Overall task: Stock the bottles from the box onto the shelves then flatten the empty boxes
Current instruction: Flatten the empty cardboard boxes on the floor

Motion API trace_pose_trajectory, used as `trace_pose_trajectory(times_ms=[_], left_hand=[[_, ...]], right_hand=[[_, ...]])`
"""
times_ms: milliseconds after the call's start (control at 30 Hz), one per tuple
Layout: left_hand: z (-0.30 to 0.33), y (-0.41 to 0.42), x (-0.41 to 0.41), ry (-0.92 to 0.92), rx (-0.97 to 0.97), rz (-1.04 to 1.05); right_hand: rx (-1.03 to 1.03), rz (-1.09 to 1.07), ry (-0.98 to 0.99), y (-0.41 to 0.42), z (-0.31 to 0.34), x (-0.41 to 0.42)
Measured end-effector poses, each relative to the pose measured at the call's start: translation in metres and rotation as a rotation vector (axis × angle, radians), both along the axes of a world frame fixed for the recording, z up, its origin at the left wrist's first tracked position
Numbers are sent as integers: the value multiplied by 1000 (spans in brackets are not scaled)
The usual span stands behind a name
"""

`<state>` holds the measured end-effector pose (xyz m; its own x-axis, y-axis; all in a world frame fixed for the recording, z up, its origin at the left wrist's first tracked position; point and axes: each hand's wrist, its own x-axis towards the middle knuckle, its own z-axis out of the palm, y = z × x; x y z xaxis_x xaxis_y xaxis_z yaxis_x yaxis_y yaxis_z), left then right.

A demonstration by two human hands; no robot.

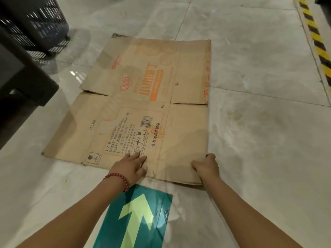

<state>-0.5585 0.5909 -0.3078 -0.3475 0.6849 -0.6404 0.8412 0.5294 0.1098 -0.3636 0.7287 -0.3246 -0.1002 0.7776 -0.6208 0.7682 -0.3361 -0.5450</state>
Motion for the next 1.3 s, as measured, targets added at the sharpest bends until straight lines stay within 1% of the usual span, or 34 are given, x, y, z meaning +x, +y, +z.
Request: trace_pose_trajectory(times_ms=[100,200,300,467,533,633,767,900,967,1067,1133,1200,1300], left_hand=[[-4,-4,2,0,70,32],[-5,-10,5,74,186,41],[-2,-18,9,140,261,100],[-1,-45,12,208,284,225],[-5,-59,12,213,288,346],[-9,-75,13,208,244,562],[-7,-79,10,236,138,698],[-3,-75,5,263,10,891],[-4,-78,4,246,-22,930],[-12,-89,-6,212,-14,969],[-5,-92,-11,161,51,1037],[10,-90,-8,129,156,1077],[24,-90,-14,42,231,1121]], right_hand=[[61,30,49,0,0,0],[108,11,59,3,3,14],[138,-5,5,8,5,47],[170,22,-131,3,11,125],[184,-11,-160,-1,15,152],[173,-90,-177,-8,23,179],[171,-156,-175,-13,25,191],[173,-183,-147,-16,24,192],[160,-187,-155,-16,23,192],[140,-198,-175,-15,22,191],[121,-221,-178,-13,20,190],[115,-230,-185,-12,19,190],[165,-240,-178,-11,25,191]])
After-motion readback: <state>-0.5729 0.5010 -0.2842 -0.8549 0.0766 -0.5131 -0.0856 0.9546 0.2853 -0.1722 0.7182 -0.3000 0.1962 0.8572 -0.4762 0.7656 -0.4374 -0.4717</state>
